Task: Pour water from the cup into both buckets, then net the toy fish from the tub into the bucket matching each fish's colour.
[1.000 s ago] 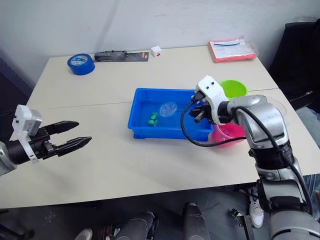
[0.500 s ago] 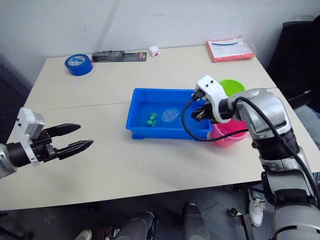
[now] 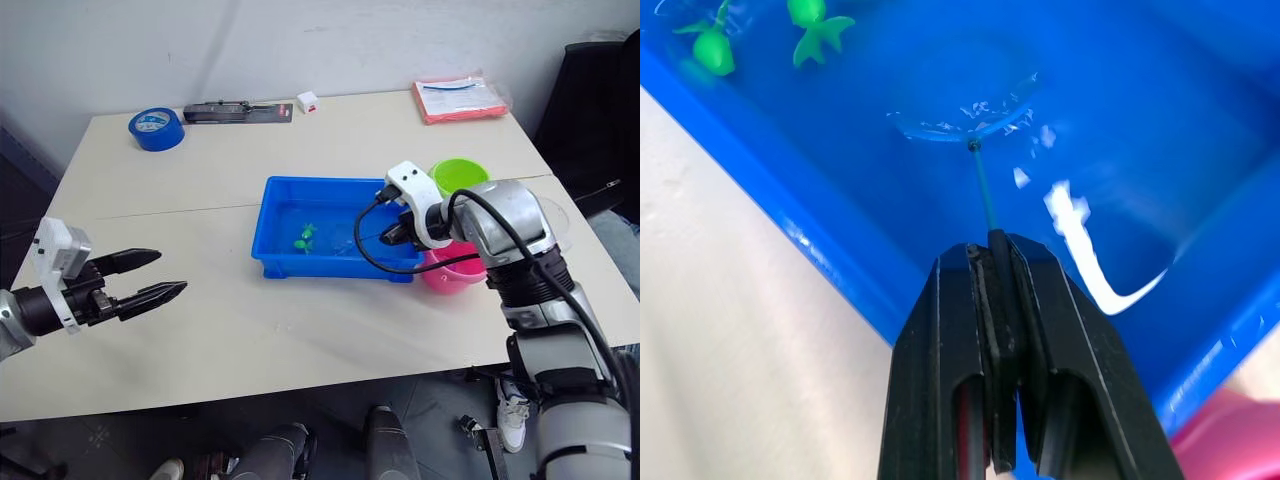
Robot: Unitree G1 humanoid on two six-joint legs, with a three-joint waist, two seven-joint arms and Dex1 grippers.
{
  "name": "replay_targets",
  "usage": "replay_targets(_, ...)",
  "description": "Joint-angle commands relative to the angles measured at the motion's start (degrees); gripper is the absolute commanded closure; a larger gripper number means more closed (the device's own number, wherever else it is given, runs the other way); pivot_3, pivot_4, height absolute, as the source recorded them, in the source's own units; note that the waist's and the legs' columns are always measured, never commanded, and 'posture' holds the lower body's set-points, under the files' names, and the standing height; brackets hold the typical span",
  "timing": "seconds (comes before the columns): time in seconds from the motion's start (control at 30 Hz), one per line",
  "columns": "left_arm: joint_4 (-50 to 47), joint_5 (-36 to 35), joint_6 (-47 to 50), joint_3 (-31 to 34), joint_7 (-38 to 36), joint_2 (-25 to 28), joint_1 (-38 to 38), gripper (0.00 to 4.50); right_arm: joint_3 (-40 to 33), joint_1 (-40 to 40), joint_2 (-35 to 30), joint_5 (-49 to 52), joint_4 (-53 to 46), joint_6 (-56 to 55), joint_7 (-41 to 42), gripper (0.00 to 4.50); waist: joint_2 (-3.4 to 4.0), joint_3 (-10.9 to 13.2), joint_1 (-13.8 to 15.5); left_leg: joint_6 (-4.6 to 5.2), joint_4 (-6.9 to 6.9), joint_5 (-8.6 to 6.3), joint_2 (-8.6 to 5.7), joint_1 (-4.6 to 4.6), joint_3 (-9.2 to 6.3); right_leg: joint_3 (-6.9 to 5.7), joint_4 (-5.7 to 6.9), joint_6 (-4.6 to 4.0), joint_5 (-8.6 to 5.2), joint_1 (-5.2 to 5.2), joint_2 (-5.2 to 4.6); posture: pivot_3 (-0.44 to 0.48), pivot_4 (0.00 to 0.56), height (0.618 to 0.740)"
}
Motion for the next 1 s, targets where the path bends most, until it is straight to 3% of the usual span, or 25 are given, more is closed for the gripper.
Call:
replay_targets(0.03, -2.29, -1.45, -0.46, 2.24, 0.17, 0.20, 0.55, 0.00, -0.02, -1.99, 0.87, -1.03, 1.21, -2.84, -0.72, 3.72, 0.00, 0.00, 0.04, 0.00, 0.00, 0.00, 0.00, 0.00, 0.00, 0.01, 0.00, 0.00, 0.00, 0.00, 0.00, 0.000, 0.150, 0.740)
replay_targets(0.67, -5.72, -3.07, 0.97, 7.09, 1.76, 0.70, 4.25, 0.00, 1.31, -3.69, 6.61, -4.40, 9.14, -10.89, 0.02, 3.72, 0.00, 0.00, -0.13, -0.07, 0.00, -0.06, 0.17, 0.02, 0.06, 0.00, -0.06, -0.05, 0.03, -0.01, 0.18, 0.000, 0.150, 0.740)
replay_targets(1.0, -6.31, -3.54, 1.19, 8.14, 2.07, 0.91, 5.27, 0.00, -2.06, -5.52, 9.16, -3.45, 11.39, -11.97, -0.66, 3.72, 0.01, 0.00, -0.13, -0.25, -0.01, -0.17, 0.57, 0.01, 0.11, -0.01, -0.28, -0.26, 0.16, -0.01, 0.62, 0.000, 0.150, 0.740)
